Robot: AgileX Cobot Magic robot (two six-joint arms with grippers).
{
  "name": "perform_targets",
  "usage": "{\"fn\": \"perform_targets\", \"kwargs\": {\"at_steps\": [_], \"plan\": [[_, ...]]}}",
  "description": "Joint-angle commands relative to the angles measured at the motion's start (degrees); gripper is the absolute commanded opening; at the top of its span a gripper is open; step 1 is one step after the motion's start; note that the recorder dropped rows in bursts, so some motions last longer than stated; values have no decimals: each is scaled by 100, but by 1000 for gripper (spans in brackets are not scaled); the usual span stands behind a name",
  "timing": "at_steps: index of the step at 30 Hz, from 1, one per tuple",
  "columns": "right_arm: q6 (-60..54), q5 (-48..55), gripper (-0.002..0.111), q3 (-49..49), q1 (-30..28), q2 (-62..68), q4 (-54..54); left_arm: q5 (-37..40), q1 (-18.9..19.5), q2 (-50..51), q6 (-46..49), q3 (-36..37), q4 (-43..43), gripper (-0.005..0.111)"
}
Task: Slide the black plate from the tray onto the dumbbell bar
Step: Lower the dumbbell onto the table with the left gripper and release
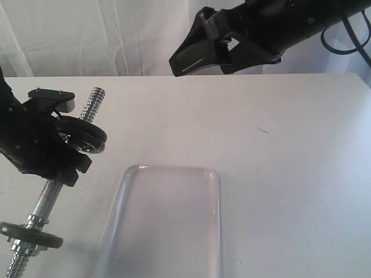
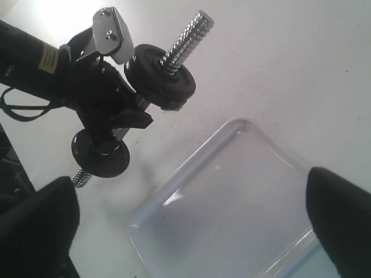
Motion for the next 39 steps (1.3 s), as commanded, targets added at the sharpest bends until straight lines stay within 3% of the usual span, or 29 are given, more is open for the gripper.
{"fn": "perform_targets", "kwargs": {"at_steps": [1,20,39], "plan": [[8,179,105,-23,-21,-48,1,-306,-7,-138,-532,-262,-69,0],[8,243,105,4,-21,-48,-154,-276,-7,775,-824,-262,-90,0],[8,266,105,4,-21,-48,-310,-240,-7,832,-1233,-262,-90,0]]}}
